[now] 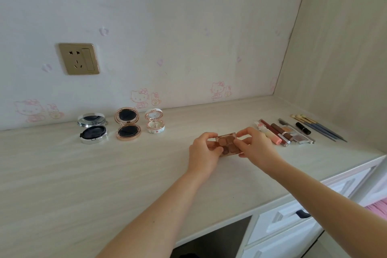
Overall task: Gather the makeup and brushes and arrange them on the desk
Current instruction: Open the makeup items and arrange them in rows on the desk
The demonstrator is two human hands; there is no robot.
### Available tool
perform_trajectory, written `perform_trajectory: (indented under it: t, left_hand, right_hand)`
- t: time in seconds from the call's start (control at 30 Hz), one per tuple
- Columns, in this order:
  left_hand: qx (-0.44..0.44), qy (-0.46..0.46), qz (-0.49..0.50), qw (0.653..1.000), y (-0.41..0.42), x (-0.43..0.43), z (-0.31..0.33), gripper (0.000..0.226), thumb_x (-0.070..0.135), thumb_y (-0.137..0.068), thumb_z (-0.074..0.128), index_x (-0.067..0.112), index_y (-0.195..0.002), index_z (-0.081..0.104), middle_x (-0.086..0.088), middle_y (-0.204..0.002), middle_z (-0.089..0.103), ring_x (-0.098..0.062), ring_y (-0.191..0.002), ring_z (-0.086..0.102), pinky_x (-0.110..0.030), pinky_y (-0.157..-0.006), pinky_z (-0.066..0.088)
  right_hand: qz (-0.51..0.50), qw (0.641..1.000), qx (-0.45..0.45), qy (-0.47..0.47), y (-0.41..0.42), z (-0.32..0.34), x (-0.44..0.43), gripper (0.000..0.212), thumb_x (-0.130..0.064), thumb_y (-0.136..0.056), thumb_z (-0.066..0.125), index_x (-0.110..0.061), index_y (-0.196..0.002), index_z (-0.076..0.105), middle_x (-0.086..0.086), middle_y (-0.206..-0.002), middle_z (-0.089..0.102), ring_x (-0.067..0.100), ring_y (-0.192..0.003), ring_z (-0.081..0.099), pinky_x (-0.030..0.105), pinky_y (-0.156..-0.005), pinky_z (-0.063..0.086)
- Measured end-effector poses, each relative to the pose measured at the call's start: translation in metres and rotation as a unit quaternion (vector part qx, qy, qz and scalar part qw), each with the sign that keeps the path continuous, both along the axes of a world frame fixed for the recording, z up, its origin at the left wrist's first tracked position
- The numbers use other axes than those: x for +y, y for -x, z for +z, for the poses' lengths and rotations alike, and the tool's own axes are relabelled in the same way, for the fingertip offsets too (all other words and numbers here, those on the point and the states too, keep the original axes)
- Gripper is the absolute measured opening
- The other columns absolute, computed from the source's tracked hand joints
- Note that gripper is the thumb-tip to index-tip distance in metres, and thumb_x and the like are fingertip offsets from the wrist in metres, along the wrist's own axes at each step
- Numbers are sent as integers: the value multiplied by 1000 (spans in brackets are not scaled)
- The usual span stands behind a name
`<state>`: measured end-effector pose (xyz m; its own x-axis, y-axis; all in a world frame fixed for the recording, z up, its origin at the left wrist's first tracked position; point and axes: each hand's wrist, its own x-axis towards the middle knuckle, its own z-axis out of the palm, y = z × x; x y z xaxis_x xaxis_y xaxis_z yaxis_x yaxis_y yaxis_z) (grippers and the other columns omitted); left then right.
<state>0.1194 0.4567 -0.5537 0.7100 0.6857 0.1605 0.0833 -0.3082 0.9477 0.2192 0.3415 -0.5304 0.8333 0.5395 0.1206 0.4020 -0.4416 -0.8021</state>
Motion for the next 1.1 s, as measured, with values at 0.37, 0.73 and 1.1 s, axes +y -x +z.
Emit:
perform_trajectory:
  t: [0.37, 0.73, 1.1]
  left_hand:
    - [-32, 201, 11, 979, 56, 32, 9, 35, 3, -80, 72, 9, -113, 62, -10, -94, 72, -25, -80, 70, -29, -67, 58]
    - [-63, 276, 27, 959, 151, 73, 21, 18, 3, -85, 67, 6, -103, 67, -13, -93, 74, -21, -80, 71, -31, -77, 58]
    - [-162, 387, 14, 908, 215, 88, 17, 29, 18, -100, 45, -2, -110, 64, -22, -106, 70, -31, -92, 69, -40, -85, 57]
  right_hand:
    - [165, 975, -109, 101, 47, 10, 29, 53, -7, -84, 58, -24, -134, 49, -6, -130, 47, 11, -85, 66, 10, -68, 43]
    - [291, 902, -292, 131, 110, 13, 77, 58, -42, -85, 64, -27, -137, 42, -12, -130, 46, 12, -114, 53, 33, -91, 48]
    - [345, 880, -317, 83, 166, 6, 120, 55, -46, -91, 54, -26, -140, 41, -10, -133, 49, 11, -123, 42, 29, -99, 41]
